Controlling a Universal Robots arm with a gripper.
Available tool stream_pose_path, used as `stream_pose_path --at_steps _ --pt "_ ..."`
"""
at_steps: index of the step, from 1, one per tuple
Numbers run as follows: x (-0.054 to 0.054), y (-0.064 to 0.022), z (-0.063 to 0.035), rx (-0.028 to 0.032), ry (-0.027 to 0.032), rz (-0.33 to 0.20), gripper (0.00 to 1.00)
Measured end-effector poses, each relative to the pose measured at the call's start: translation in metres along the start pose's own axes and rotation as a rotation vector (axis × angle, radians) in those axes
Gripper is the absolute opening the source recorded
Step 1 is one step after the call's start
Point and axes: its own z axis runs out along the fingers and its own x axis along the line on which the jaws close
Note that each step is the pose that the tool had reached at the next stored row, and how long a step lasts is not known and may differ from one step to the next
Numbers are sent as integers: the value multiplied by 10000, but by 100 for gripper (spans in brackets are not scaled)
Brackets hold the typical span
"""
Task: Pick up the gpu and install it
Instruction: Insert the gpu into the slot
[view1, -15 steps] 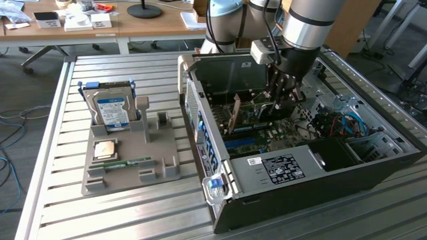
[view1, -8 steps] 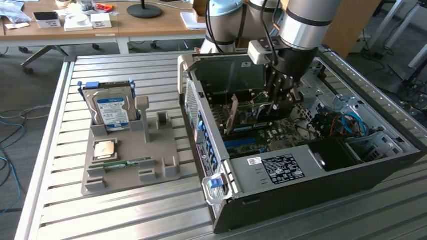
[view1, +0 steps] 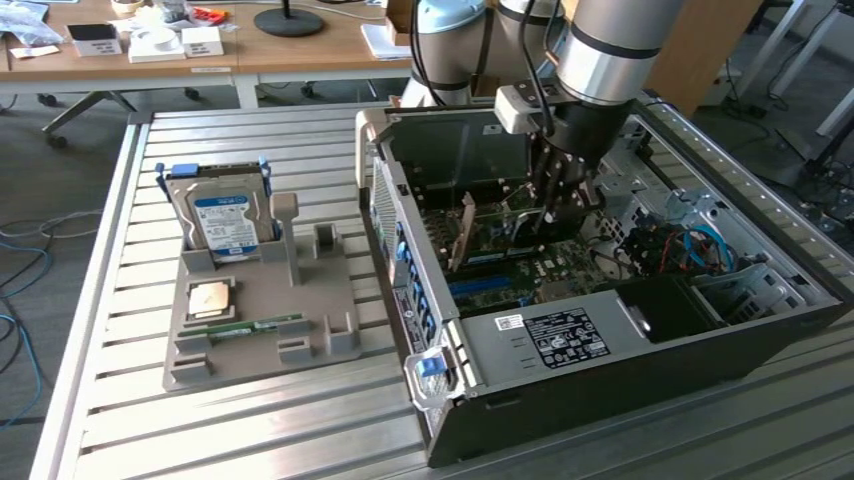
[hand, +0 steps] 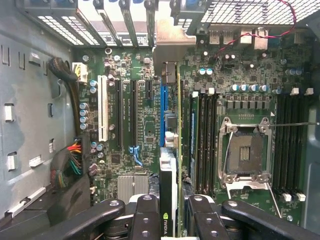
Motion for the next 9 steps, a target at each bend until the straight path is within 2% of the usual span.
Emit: stream_pose_path --at_steps 6,9 --pt "0 0 1 0 -2 18 27" --pt "0 0 2 -46 7 87 27"
